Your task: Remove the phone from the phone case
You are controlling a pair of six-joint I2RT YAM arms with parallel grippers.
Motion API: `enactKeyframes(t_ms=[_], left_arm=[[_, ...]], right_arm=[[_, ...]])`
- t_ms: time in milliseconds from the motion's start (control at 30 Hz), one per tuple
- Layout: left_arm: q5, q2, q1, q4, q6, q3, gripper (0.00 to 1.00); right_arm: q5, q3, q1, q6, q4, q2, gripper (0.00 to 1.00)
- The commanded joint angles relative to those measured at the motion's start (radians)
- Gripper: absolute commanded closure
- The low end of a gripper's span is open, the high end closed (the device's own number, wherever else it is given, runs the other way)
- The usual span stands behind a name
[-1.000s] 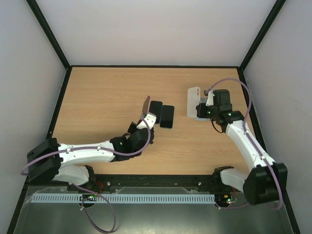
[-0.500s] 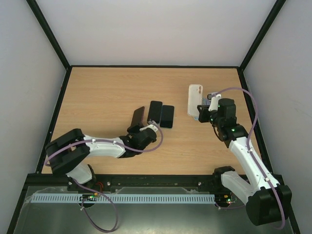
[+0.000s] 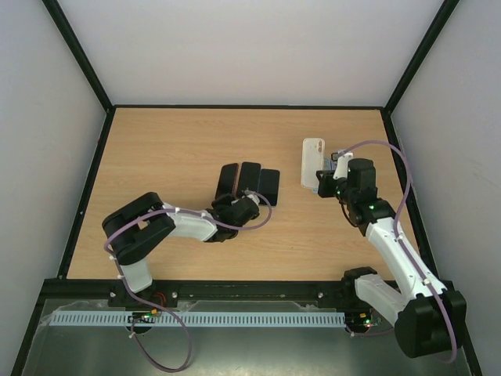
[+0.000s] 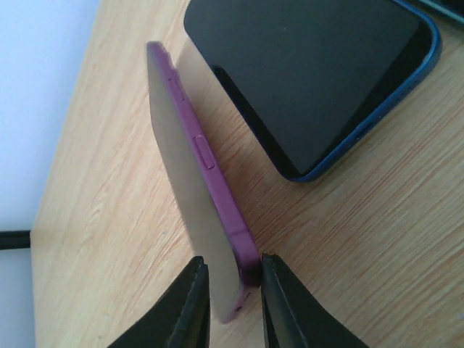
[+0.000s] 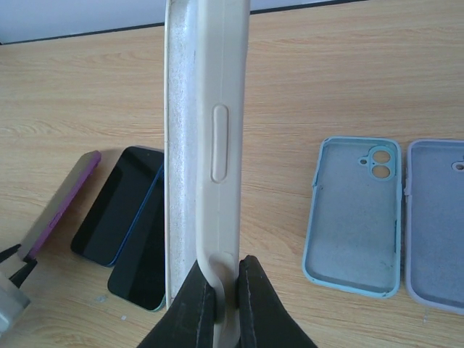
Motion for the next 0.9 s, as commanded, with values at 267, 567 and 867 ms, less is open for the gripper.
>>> enactKeyframes(t_ms=[267, 567, 867], left_arm=[[0.064, -0.075, 0.017, -0.330, -0.305, 0.149, 0.44], [0.292, -0.491, 0.021, -0.429, -0.640, 0.166, 0.11], [0.499, -0.612, 0.188, -0.538, -0.614, 0.233, 0.00]], right_arm=[[0.109, 0.197, -0.001, -0.093, -0.118, 0.260, 0.98], [0.133, 0.350, -0.007, -0.115, -0.227, 0.404, 0.98], [0.072, 0.400, -0.008, -0.080, -0.259, 0.544, 0.98]])
